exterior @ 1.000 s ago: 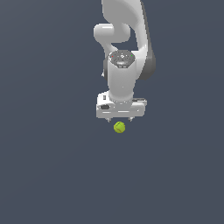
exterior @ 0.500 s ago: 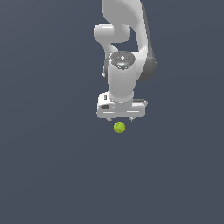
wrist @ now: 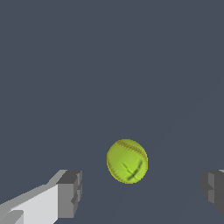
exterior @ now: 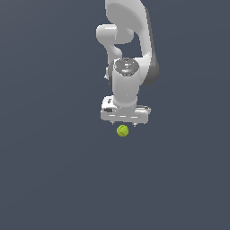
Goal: Pick up the object and move it to a goal position.
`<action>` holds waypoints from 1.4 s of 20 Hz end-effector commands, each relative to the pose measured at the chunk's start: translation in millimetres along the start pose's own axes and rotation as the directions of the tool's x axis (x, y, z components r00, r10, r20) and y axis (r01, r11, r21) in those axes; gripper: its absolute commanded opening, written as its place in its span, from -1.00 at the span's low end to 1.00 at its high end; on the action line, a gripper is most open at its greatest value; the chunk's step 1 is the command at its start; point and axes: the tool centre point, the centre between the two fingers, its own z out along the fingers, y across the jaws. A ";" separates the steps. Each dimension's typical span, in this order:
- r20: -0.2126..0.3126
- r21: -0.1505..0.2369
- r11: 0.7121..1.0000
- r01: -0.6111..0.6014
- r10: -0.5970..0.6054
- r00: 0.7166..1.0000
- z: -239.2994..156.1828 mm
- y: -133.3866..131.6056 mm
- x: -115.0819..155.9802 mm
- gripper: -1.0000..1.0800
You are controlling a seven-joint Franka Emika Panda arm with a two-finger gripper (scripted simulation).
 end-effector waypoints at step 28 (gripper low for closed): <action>-0.012 -0.029 0.892 -0.452 0.452 0.892 60.1 2.7 -32.4 0.92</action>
